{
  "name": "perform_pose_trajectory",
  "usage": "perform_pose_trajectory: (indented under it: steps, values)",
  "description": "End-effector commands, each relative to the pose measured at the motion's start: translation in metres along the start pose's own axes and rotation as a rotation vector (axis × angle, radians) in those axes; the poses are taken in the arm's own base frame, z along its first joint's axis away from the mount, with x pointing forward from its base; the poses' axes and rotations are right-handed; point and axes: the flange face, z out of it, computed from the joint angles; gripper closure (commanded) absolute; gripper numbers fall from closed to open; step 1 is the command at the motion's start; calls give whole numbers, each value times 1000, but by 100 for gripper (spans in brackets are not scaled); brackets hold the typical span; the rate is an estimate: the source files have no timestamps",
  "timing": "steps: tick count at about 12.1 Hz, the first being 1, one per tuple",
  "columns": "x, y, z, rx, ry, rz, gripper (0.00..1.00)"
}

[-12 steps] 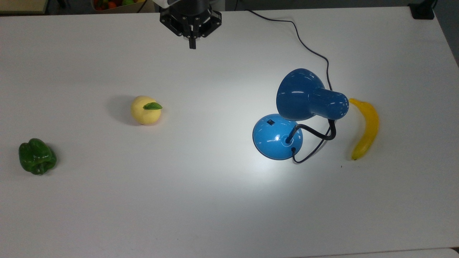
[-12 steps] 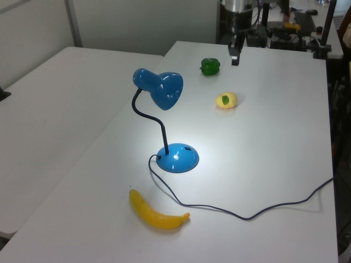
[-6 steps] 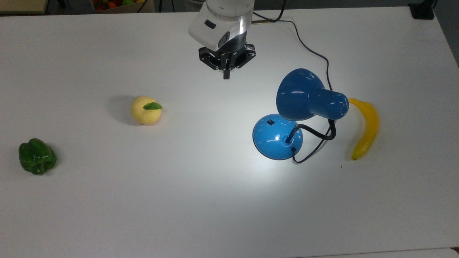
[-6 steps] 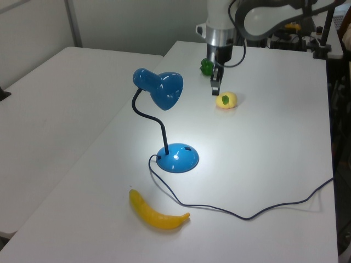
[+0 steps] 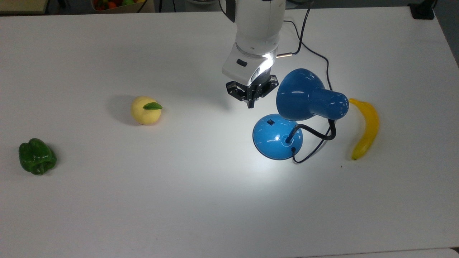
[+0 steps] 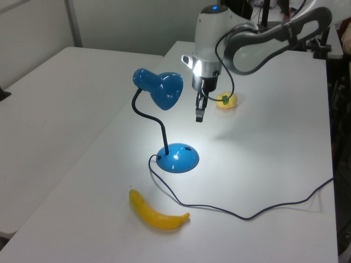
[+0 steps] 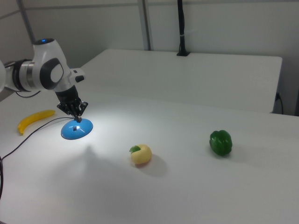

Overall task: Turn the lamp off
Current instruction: 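Lower the closed gripper onto the switch on the lamp base and press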

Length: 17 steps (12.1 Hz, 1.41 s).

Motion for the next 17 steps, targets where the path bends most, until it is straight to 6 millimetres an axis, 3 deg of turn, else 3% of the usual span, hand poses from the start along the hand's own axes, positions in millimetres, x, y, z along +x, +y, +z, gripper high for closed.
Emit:
perform_pose_trajectory:
  steps: [1,10,17]
  values:
    - [-1,-19,32,12,56,-50,100]
    - [-4,-44,47,31,68,-84,100]
    - [-1,-46,61,34,87,-87,100]
